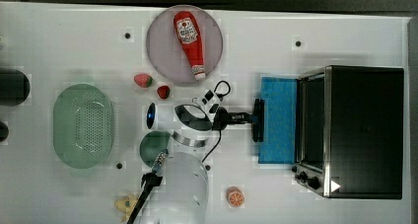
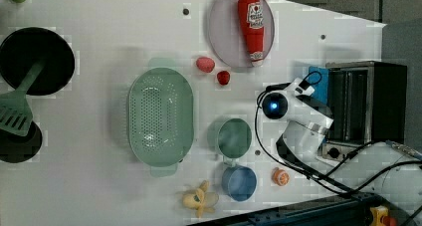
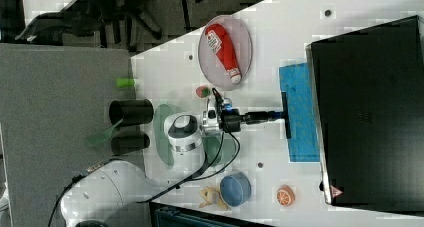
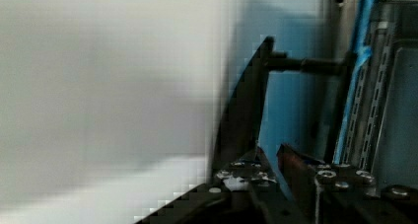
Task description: Flap open oven.
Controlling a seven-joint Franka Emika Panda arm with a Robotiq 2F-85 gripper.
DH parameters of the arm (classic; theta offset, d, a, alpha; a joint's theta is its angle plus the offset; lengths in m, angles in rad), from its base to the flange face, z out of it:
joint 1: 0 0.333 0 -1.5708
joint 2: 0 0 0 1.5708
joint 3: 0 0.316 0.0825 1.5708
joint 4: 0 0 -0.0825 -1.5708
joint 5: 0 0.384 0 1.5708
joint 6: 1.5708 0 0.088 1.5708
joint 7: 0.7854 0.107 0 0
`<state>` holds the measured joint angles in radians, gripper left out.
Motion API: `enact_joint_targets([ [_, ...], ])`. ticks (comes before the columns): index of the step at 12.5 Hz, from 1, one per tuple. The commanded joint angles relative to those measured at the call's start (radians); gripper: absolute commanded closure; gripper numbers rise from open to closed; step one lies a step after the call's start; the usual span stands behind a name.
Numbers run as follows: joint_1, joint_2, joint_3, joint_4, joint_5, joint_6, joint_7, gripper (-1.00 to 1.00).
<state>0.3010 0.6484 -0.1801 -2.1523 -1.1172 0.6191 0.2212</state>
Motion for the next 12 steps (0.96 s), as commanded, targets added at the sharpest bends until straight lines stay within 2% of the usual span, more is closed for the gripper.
enact_joint_targets([
  [1,0.018,-0.165,-0.001,0.035,0.095,0.013,0.095,0.65],
  [4,0.002,-0.362,-0.023,0.055,0.352,0.011,0.095,0.65],
  [9,-0.02,-0.68,-0.1,0.068,0.864,-0.076,0.092,0.65],
  [11,-0.02,-0.779,-0.126,0.083,1.015,-0.16,0.092,0.65],
  [12,-0.02,-0.819,-0.133,0.095,1.04,-0.198,0.092,0.65],
])
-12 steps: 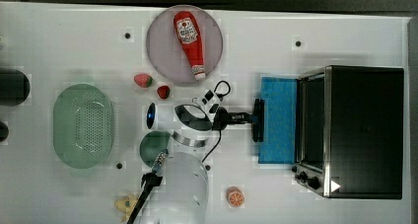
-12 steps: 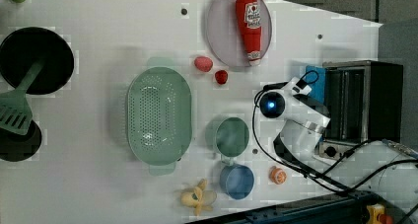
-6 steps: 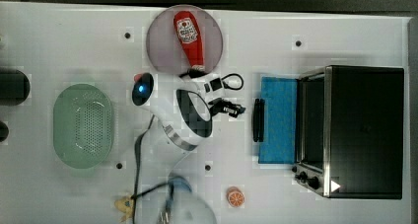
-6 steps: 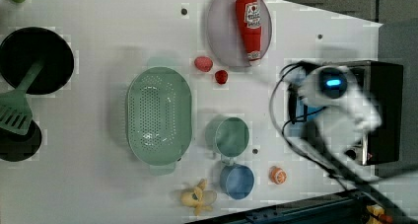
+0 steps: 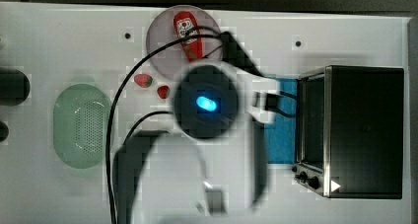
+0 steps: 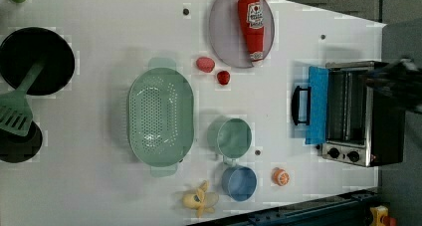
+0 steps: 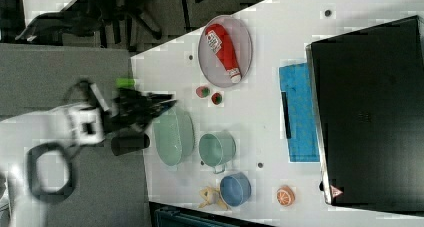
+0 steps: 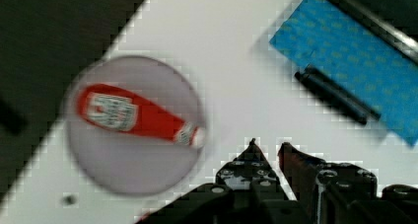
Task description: Flap open oven.
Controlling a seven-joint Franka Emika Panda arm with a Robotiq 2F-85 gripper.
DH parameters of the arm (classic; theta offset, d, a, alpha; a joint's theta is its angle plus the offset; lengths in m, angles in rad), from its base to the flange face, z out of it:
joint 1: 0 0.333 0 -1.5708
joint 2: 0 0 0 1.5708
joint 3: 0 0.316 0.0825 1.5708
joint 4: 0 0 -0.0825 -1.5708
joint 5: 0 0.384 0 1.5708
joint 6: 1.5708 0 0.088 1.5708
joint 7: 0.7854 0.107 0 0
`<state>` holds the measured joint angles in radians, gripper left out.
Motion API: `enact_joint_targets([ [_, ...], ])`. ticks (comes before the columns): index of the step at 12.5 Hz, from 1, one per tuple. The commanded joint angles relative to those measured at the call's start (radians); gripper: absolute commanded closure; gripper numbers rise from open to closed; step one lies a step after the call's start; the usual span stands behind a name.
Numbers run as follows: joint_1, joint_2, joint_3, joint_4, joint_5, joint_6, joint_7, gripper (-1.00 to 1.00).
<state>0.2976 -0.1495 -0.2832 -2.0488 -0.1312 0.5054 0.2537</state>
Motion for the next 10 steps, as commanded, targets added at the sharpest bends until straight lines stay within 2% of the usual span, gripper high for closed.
enact_joint_targets([
  [1,-0.017,-0.055,-0.031,0.0,0.053,-0.113,0.059,0.65],
  [4,-0.016,-0.116,-0.024,0.003,0.051,-0.165,0.059,0.65],
  [10,-0.016,-0.118,-0.026,0.002,0.051,-0.193,0.059,0.65],
])
